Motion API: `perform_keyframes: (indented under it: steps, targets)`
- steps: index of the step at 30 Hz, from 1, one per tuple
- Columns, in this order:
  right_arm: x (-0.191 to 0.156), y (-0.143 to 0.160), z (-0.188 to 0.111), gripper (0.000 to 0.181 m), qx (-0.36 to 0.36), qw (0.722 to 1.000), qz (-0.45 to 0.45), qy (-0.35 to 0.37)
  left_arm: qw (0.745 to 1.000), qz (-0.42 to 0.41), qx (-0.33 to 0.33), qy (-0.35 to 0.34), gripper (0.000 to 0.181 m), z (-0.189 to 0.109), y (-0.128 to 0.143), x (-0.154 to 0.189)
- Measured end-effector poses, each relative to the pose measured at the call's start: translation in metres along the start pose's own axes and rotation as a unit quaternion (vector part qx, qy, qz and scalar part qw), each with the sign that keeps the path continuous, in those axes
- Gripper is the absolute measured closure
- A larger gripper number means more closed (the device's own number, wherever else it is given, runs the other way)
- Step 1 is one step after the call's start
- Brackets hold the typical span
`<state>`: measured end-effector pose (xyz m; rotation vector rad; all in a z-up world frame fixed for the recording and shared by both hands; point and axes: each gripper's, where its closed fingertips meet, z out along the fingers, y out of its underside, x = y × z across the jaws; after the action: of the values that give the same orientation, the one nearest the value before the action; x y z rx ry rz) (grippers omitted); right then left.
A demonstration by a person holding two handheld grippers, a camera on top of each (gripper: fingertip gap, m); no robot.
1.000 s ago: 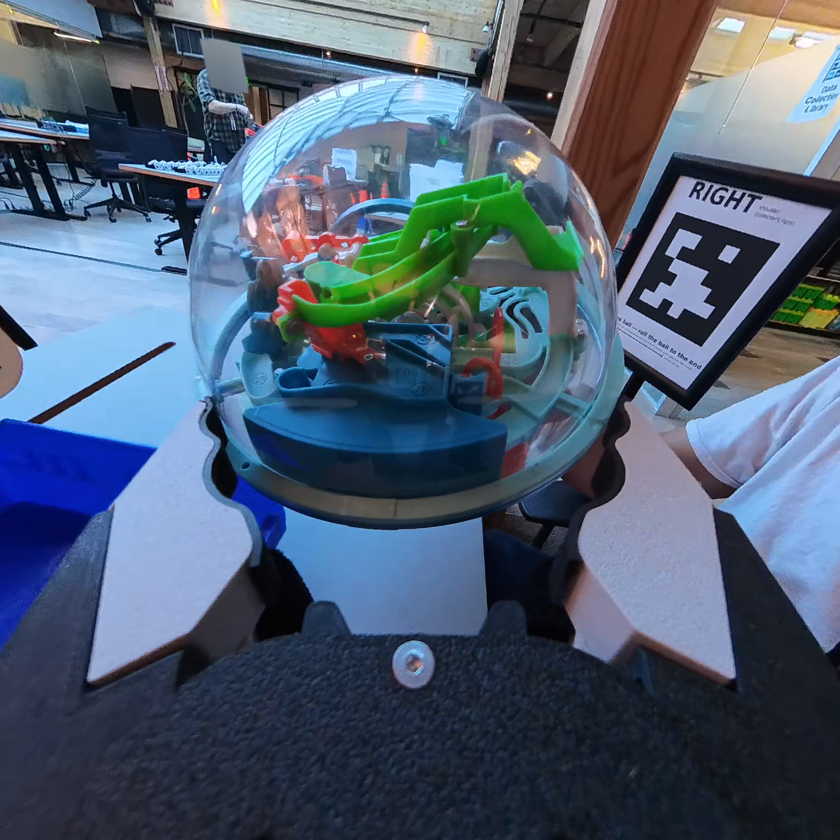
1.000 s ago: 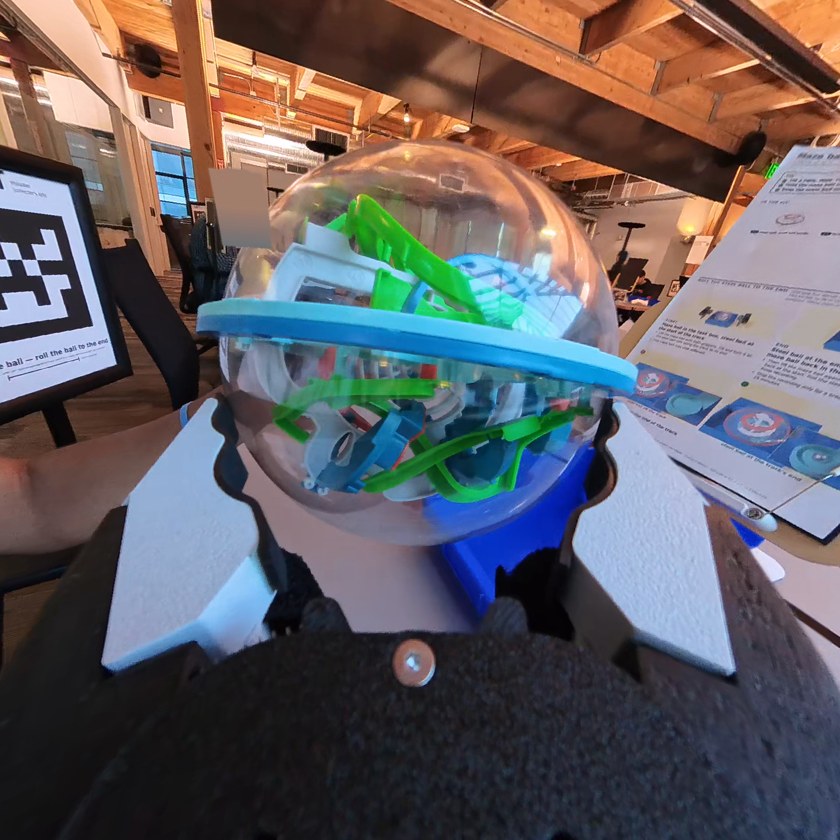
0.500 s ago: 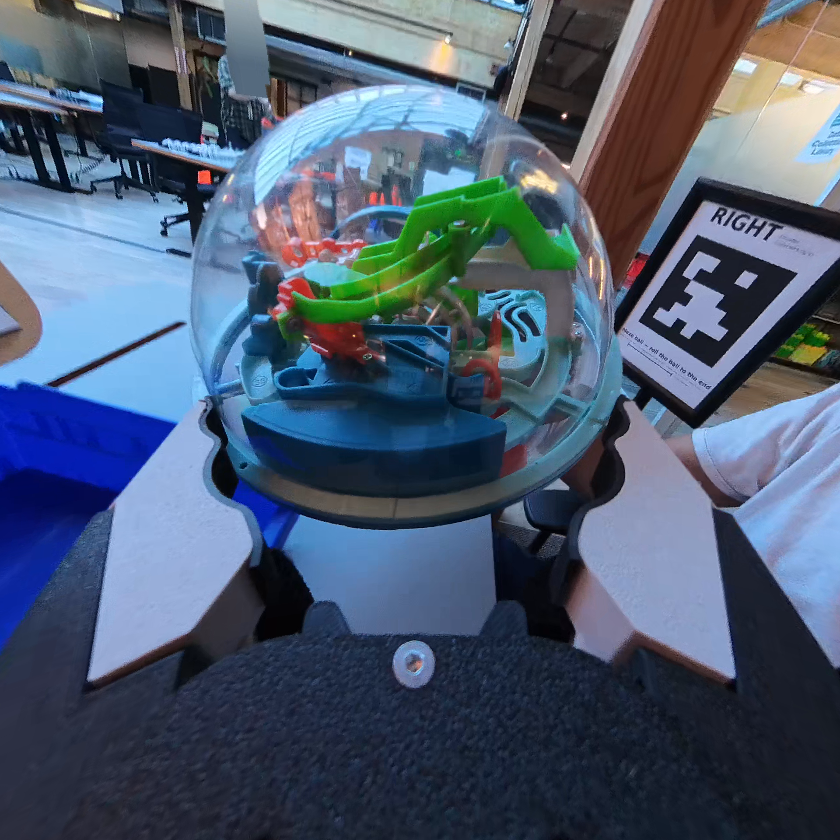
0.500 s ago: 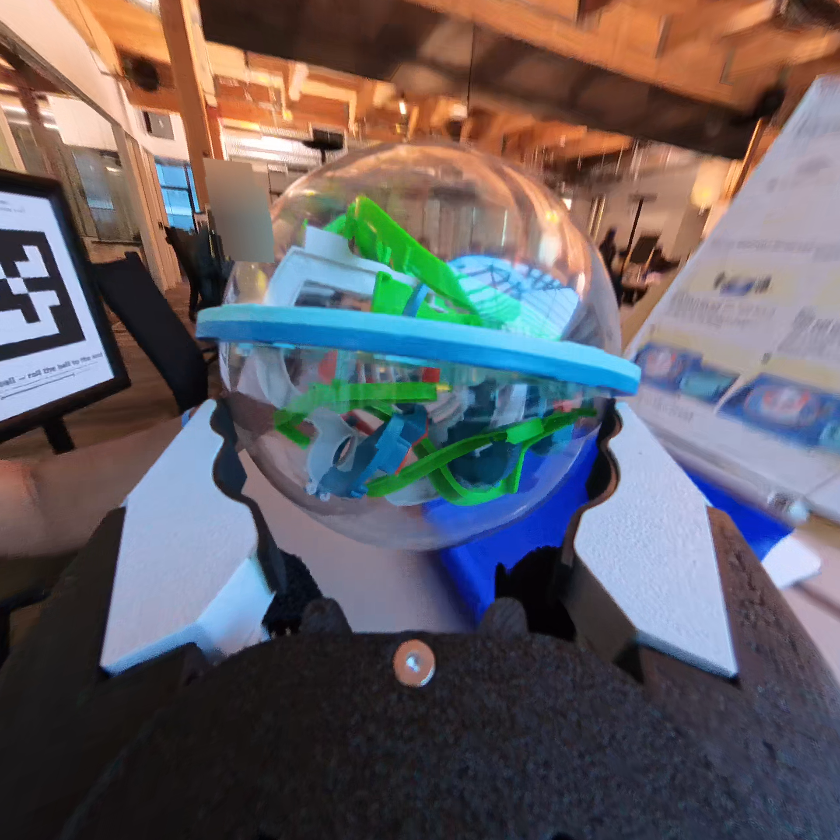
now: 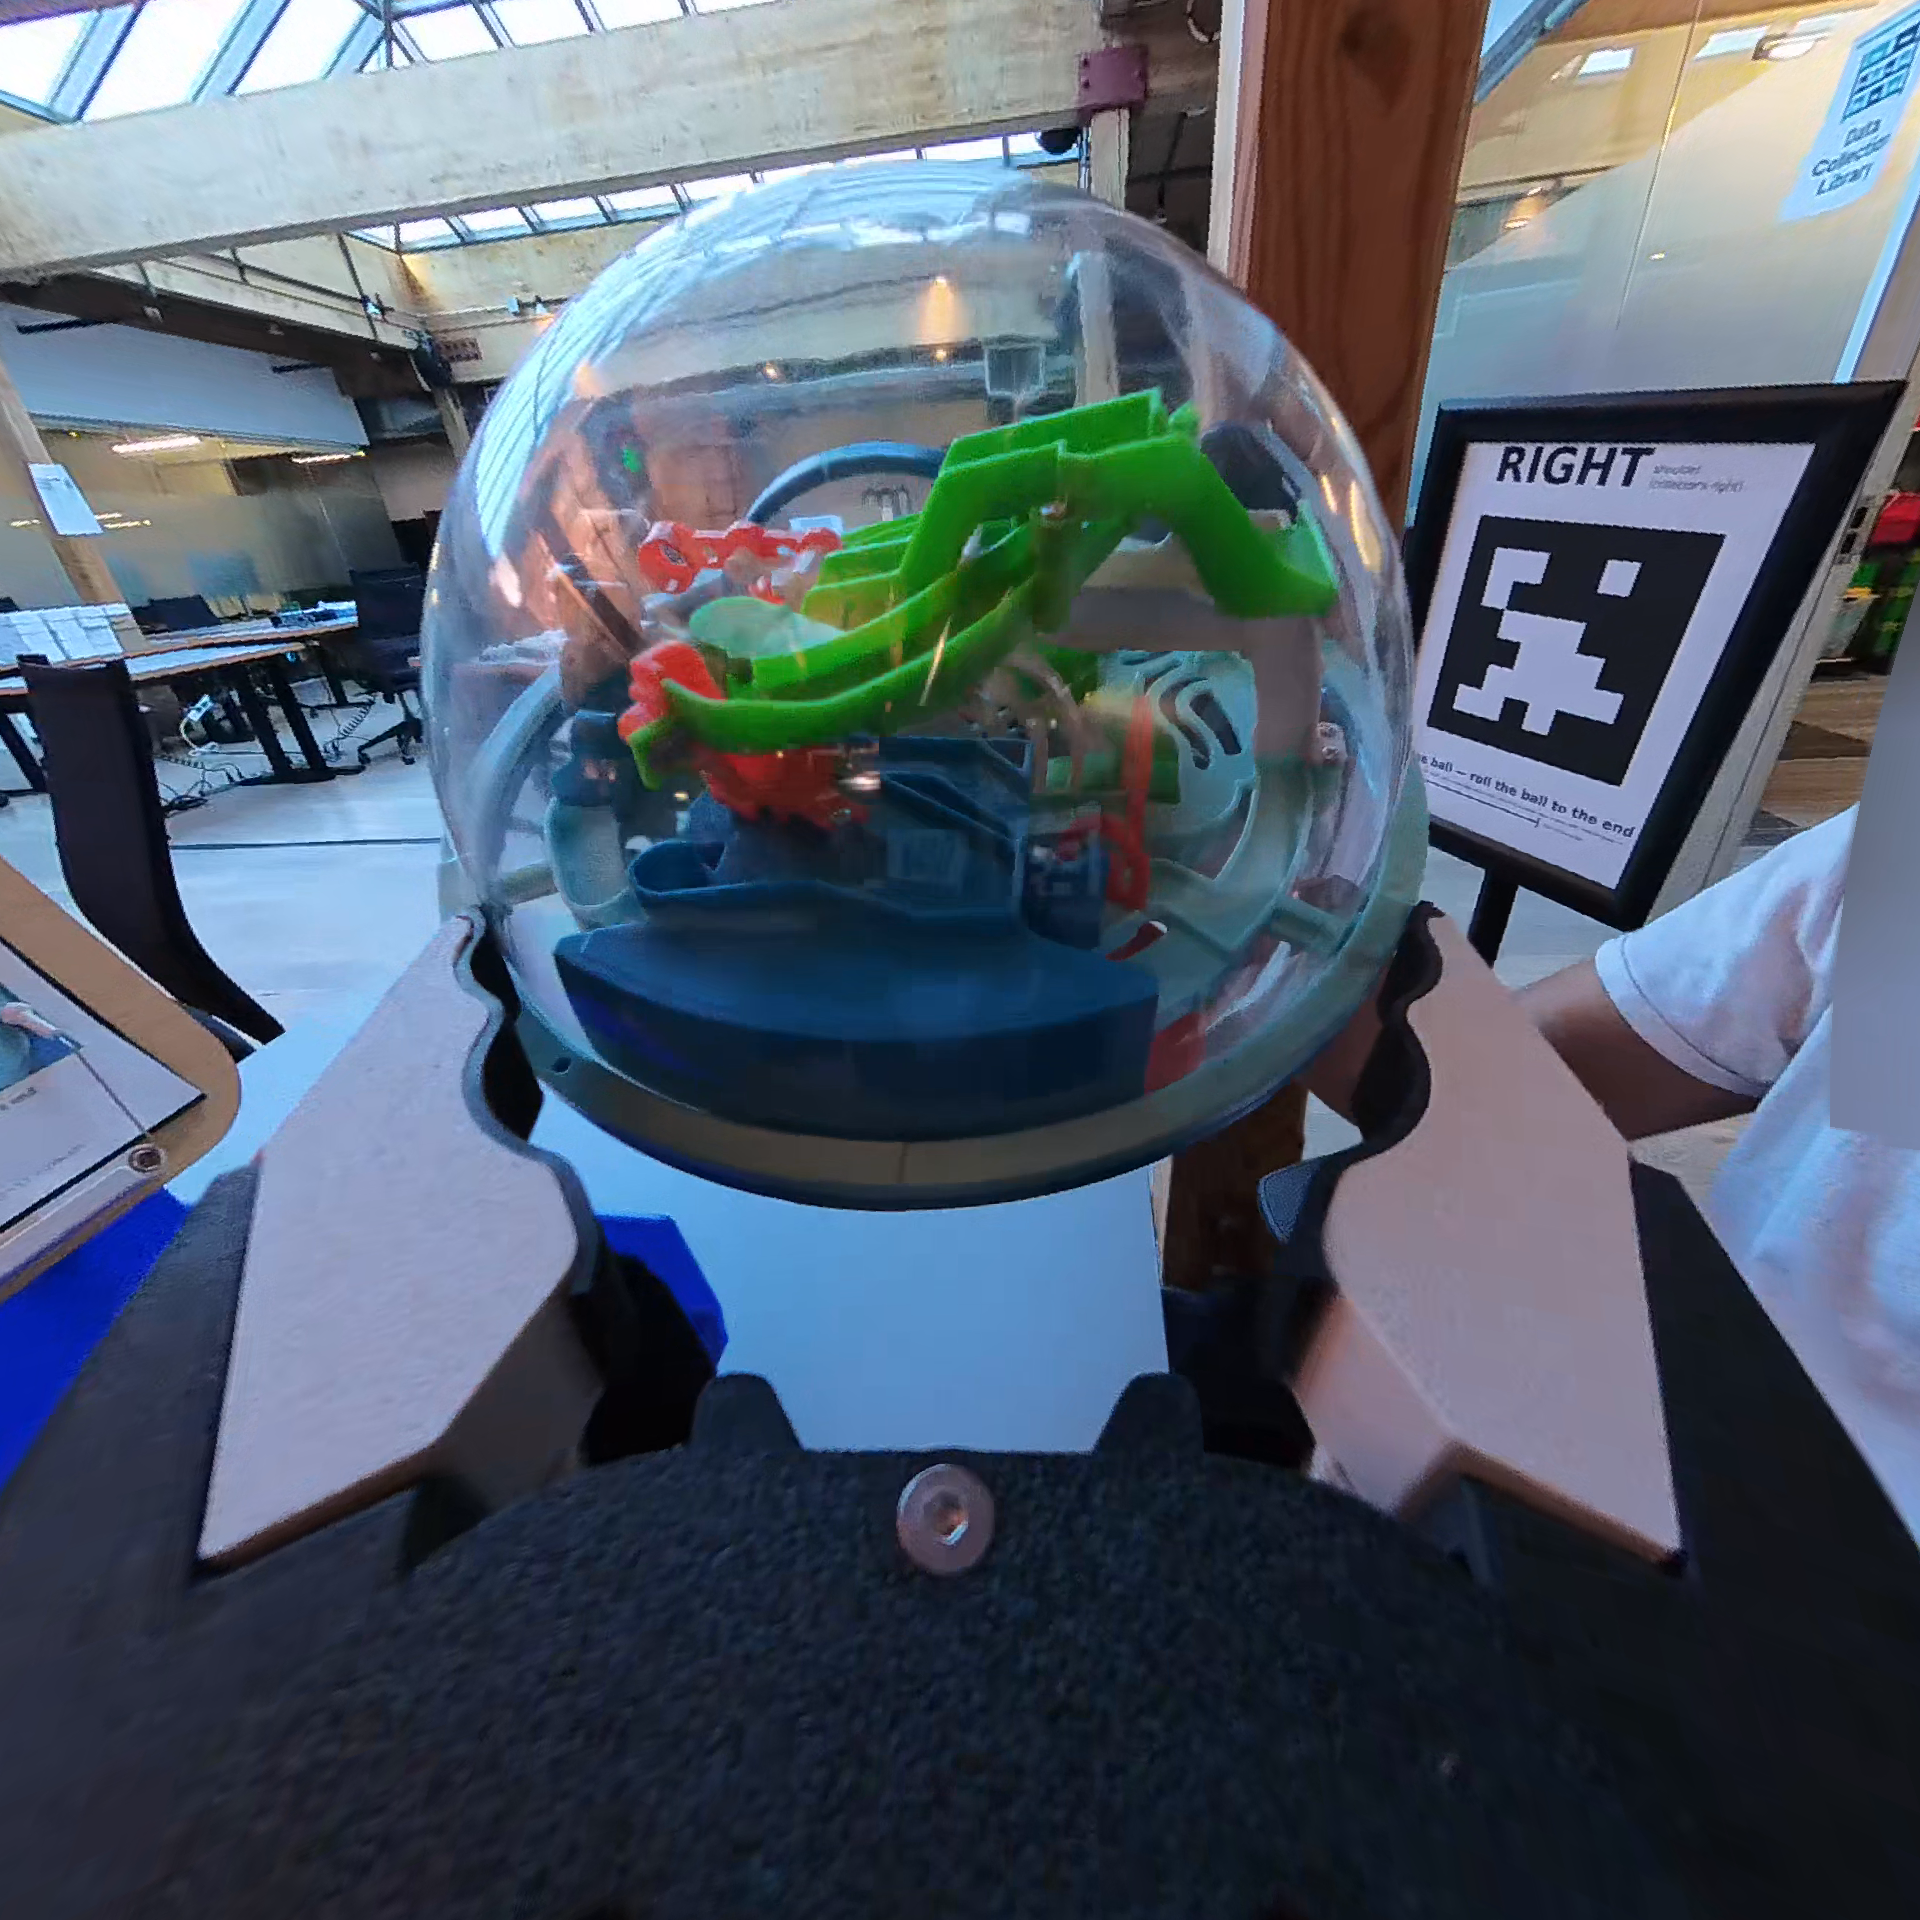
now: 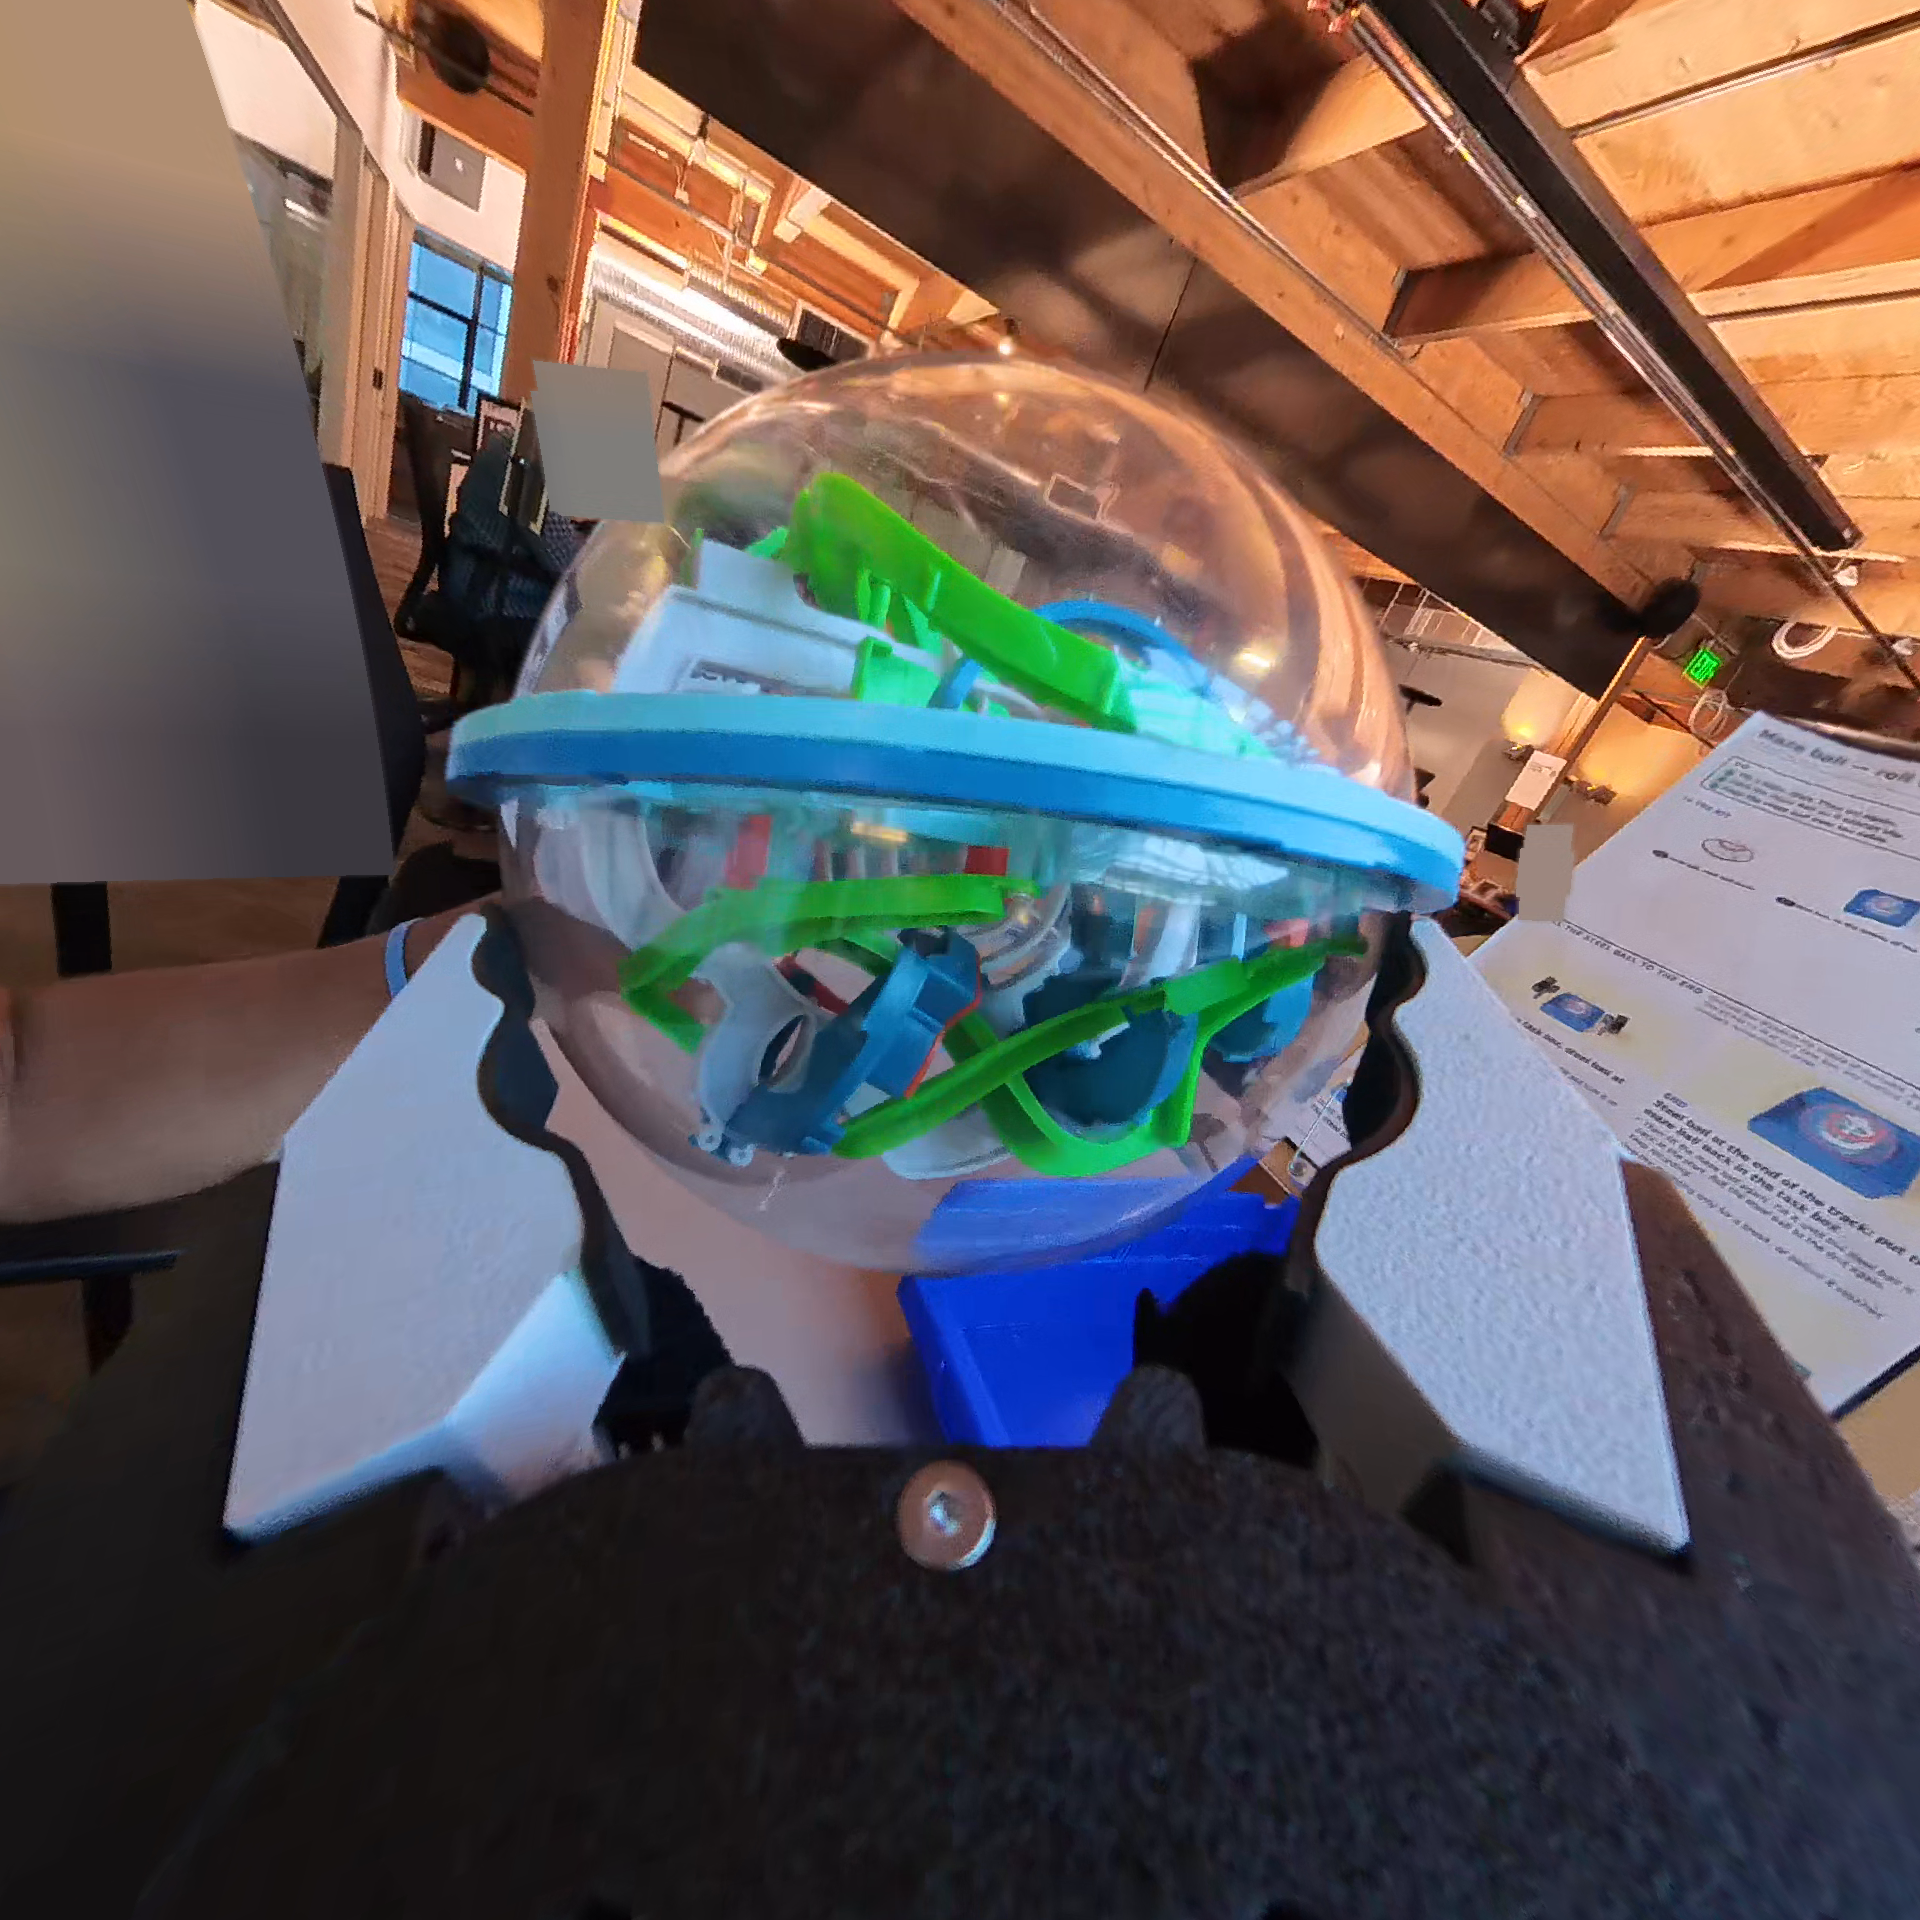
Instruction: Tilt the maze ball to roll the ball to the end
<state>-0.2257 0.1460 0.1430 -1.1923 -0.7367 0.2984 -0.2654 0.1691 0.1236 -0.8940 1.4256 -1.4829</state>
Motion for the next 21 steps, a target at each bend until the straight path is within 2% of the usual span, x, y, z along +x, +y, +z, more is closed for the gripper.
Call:
perform_keyframes:
  steps: [6,14,17,21]
  targets:
    - [-0.004,-0.015,0.002,0.028,0.007,1.0,-0.005,-0.002,0.998,-0.047,0.024,0.026,0.024,0.001,0.006,0.005]
    - [-0.016,-0.037,0.01,0.029,-0.027,0.999,-0.018,0.0,0.981,-0.142,0.054,0.12,0.024,0.01,0.026,0.023]
    - [-0.018,-0.03,0.016,0.028,-0.083,0.997,0.0,-0.003,0.968,-0.191,0.056,0.153,0.024,0.012,0.041,0.029]
    - [-0.032,0.019,0.017,0.029,-0.229,0.97,0.074,-0.009,0.939,-0.288,0.04,0.183,0.024,0.006,0.087,0.043]
